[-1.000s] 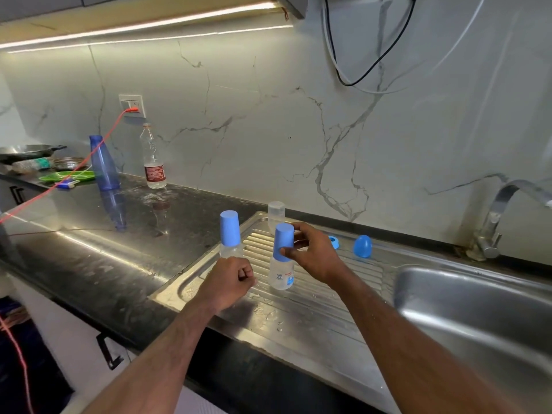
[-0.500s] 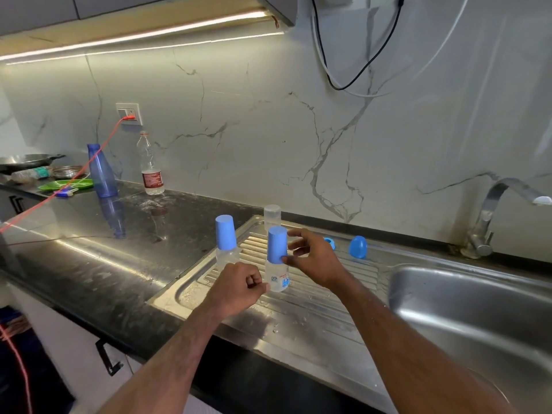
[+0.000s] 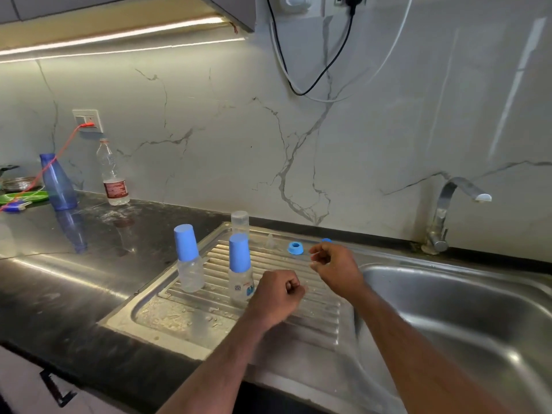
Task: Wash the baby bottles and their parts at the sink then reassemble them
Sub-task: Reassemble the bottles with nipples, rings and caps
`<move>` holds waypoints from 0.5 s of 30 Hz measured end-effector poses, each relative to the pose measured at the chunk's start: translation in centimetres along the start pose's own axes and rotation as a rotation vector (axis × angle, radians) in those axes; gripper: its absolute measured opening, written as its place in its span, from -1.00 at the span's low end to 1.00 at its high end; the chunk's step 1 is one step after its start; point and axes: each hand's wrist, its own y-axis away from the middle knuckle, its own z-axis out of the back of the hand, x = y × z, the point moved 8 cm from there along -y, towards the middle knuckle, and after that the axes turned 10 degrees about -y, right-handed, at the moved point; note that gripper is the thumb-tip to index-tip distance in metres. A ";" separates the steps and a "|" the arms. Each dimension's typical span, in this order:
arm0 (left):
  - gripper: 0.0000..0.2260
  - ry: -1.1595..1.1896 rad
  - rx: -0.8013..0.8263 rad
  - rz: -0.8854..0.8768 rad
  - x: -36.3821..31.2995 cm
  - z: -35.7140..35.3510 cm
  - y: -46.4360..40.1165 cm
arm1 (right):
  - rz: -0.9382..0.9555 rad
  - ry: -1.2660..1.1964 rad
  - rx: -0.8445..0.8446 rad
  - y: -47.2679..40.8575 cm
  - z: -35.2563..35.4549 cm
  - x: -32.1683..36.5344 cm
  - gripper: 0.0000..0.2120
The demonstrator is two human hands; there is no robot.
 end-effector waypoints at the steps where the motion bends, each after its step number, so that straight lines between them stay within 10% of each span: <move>1: -0.73 0.014 -0.005 0.030 0.1 -0.6 -0.5 | -0.006 0.030 -0.005 -0.3 0.3 -0.4 -0.75; 15: -0.87 0.092 -0.284 0.337 6.2 -3.2 -7.5 | -0.079 0.452 0.163 -10.3 -4.1 -1.7 -0.76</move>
